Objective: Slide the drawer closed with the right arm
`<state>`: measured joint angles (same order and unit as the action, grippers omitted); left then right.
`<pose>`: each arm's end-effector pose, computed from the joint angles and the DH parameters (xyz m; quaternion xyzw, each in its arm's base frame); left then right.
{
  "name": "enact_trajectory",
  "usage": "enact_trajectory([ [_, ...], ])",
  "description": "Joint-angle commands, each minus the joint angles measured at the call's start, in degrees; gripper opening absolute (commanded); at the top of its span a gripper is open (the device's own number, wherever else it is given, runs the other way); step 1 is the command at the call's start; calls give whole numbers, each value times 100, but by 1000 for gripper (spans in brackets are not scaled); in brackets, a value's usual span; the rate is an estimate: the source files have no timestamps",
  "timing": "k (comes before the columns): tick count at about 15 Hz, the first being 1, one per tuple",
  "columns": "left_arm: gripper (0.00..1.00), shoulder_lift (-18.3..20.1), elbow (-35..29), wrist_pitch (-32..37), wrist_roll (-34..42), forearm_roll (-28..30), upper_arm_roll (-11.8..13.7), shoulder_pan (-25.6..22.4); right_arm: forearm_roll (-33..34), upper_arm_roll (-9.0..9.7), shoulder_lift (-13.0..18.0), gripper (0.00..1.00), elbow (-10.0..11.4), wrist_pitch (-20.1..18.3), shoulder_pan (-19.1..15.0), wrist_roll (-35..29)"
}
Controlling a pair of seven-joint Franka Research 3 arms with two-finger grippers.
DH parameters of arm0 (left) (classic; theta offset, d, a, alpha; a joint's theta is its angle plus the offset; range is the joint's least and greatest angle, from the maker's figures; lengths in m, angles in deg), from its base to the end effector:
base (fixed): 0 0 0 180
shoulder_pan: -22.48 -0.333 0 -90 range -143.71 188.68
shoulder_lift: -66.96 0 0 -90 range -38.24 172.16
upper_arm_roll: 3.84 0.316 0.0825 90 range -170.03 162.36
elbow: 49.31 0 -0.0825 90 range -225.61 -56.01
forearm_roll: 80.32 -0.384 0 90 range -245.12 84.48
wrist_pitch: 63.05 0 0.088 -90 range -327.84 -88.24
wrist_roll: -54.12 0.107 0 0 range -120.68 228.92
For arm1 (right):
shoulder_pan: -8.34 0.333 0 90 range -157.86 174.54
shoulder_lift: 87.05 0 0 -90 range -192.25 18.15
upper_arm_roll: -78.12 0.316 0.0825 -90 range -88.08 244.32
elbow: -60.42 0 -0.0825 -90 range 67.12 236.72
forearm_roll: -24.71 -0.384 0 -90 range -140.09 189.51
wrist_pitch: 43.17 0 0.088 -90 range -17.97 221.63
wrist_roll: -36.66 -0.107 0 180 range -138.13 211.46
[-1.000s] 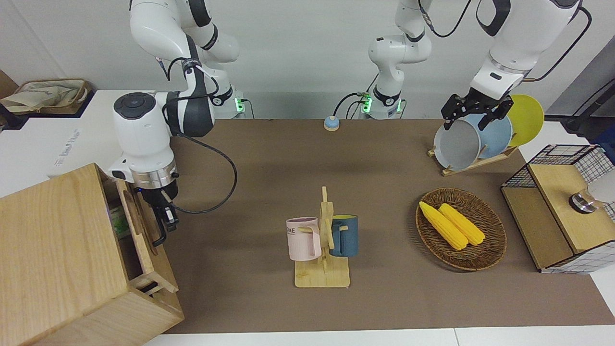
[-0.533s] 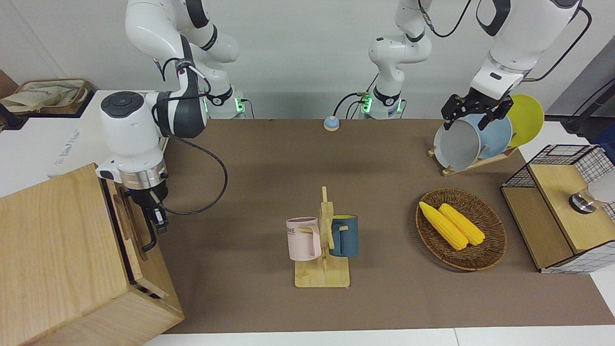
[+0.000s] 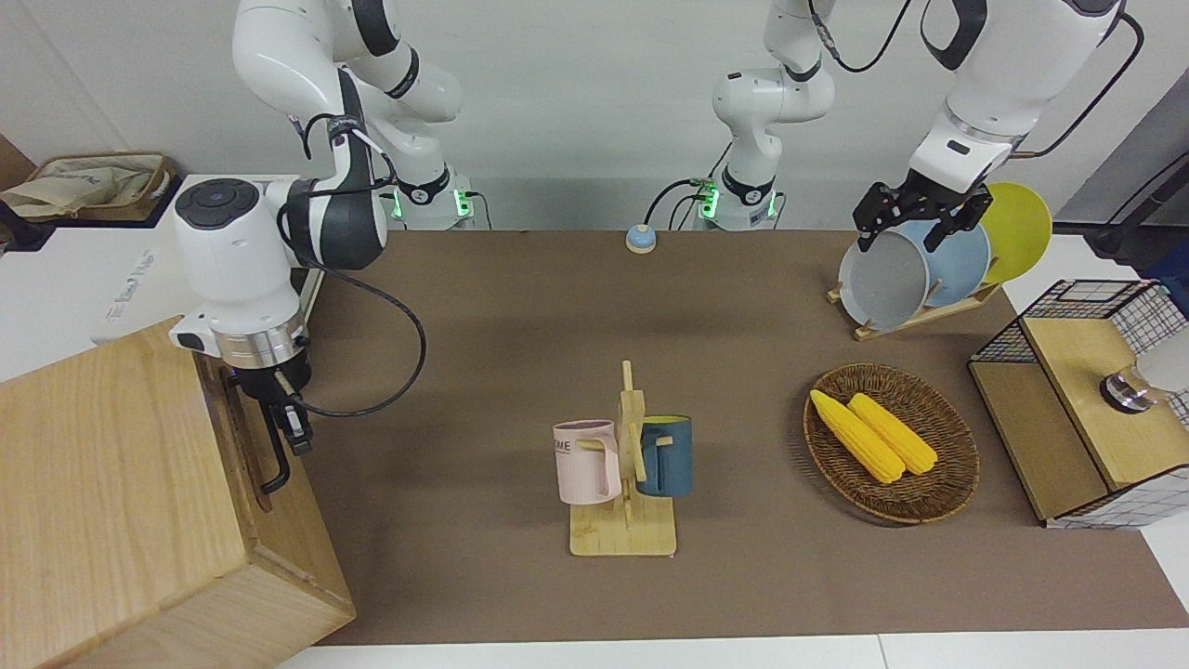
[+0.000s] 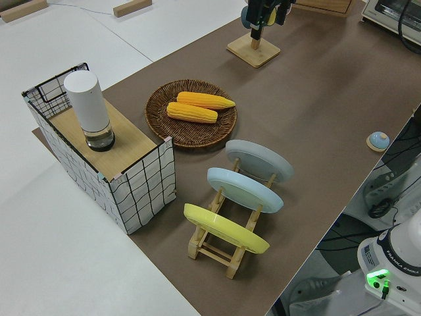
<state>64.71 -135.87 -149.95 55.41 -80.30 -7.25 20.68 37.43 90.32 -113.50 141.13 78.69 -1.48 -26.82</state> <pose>0.5612 -0.0151 0.6261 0.9995 -0.0253 -0.0166 0.0013 0.7175 -0.0085 0.4695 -0.8663 0.4782 -0.1420 0.0254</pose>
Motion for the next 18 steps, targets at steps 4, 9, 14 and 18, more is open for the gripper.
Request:
enact_trajectory([
  [4, 993, -65, 140, 113, 55, -98, -37, -22, 72, 275, -203, 0, -266, 136, -345, 249],
  [9, 993, -65, 149, 113, 55, -98, -37, -22, -86, 275, -177, 0, -257, 31, -196, 205],
  [14, 993, -65, 149, 113, 55, -98, -37, -22, -121, 275, 25, 0, -213, -670, 427, 232],
  [18, 993, -65, 149, 113, 55, -98, -37, -22, -122, 266, 367, 0, -205, -1355, 989, 249],
])
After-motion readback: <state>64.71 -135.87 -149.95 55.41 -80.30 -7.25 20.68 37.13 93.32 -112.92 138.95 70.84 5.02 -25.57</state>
